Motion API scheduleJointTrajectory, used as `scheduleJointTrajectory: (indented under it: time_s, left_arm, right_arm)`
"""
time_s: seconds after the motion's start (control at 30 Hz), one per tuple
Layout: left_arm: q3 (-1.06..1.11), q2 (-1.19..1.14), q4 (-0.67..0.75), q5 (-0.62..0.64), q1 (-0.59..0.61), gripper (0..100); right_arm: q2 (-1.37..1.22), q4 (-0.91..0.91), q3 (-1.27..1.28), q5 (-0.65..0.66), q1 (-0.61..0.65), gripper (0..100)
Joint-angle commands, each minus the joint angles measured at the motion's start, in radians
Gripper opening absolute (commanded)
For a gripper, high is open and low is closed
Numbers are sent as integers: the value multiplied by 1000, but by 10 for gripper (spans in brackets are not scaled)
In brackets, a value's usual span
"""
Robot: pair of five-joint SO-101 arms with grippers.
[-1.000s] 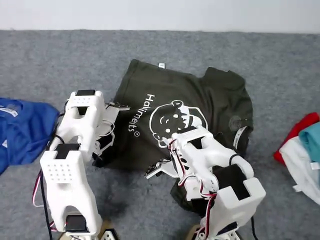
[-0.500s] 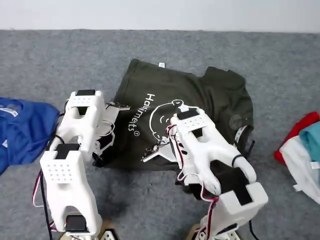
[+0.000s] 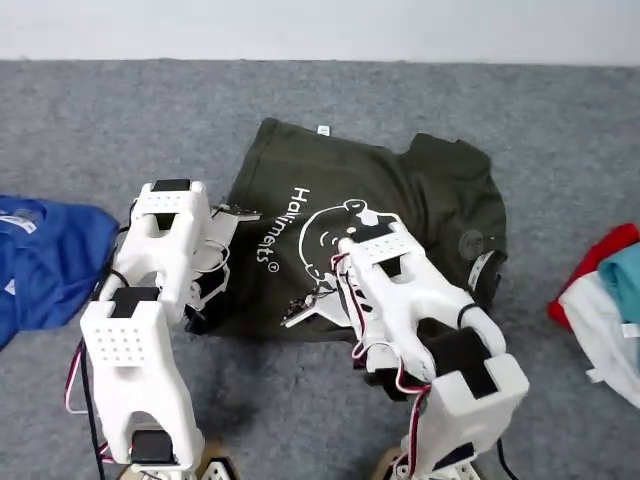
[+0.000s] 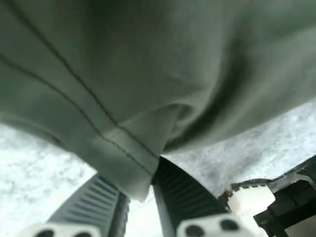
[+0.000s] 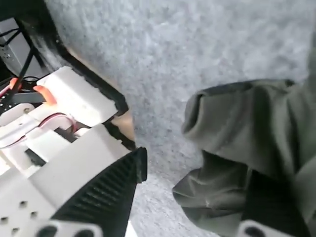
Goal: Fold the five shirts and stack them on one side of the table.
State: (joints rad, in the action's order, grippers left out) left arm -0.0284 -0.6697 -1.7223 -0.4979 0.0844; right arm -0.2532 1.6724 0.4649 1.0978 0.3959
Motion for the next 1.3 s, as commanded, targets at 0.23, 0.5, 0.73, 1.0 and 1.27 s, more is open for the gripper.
scheduleJointTrajectory:
  time_s: [0.23,0.5,0.73,1.0,1.27]
  left_arm:
    - [-22,-9,5,-6,14,13]
    - [-22,-11,5,-6,15,13]
    - [-21,-12,5,-6,15,13]
    - [-21,-12,5,-6,14,13]
    - [-19,-12,5,-6,14,13]
  right_arm:
    - [-41,-51,9,8,-4,24]
    - [-38,-8,5,25,-62,9]
    - [76,84,5,121,-168,9]
    - [315,122,23,35,-122,142]
    - [320,68,34,23,-44,397]
